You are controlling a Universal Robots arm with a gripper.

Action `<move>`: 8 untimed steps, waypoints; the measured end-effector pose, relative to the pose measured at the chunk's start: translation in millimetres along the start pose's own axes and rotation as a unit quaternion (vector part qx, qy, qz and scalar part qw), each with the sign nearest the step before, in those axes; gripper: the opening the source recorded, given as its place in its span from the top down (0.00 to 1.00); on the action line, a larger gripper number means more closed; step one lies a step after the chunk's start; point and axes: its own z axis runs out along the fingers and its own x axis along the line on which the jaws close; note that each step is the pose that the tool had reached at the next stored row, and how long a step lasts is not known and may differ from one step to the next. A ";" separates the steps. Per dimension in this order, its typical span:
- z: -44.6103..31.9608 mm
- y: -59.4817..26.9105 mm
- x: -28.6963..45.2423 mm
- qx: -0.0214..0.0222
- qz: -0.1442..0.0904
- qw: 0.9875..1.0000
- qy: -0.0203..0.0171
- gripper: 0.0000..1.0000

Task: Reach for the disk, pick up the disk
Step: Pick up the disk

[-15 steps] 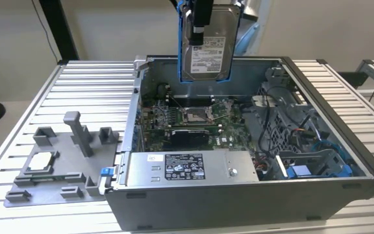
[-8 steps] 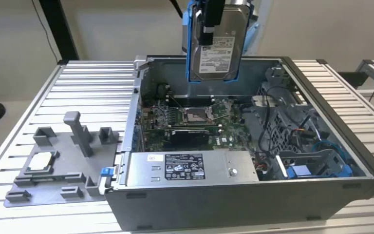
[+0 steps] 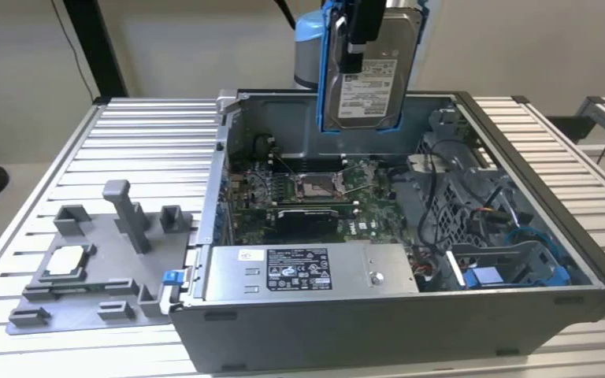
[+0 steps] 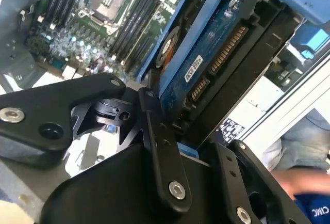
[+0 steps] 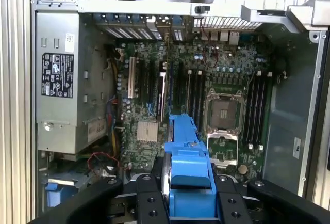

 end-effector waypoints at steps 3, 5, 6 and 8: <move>0.2 -6.8 0.2 0.000 -0.001 1.000 0.000 1.00; 0.4 -13.2 0.4 0.000 -0.001 1.000 0.000 1.00; 0.4 -16.7 0.6 0.000 -0.001 1.000 0.000 1.00; 0.6 -23.8 0.9 0.000 -0.002 1.000 0.000 1.00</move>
